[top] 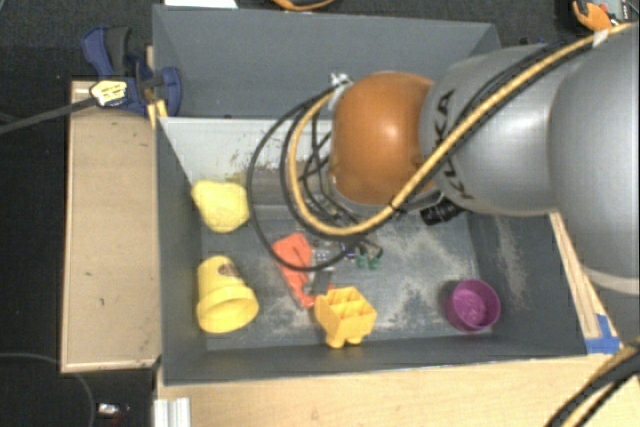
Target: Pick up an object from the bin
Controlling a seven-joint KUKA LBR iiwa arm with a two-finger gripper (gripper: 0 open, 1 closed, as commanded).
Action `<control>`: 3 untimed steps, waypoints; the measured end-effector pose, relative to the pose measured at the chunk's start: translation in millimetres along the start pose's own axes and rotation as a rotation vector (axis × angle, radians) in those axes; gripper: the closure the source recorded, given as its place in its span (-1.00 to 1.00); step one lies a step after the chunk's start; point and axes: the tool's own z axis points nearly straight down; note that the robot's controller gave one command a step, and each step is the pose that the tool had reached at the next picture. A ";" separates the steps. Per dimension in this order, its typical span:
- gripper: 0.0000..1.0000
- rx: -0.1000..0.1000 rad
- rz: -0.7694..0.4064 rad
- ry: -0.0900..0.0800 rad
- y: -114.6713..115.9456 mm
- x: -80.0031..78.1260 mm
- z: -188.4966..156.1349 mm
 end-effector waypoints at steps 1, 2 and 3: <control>-1.00 -0.001 0.007 -0.008 -0.8 -2.0 -4.5; -1.00 -0.005 0.268 -0.011 -12.7 26.0 69.5; -1.00 -0.003 0.330 -0.008 -14.2 35.7 0.0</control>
Offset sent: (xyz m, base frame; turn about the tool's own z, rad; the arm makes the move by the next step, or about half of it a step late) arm -0.0280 -0.0138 -0.0711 0.2688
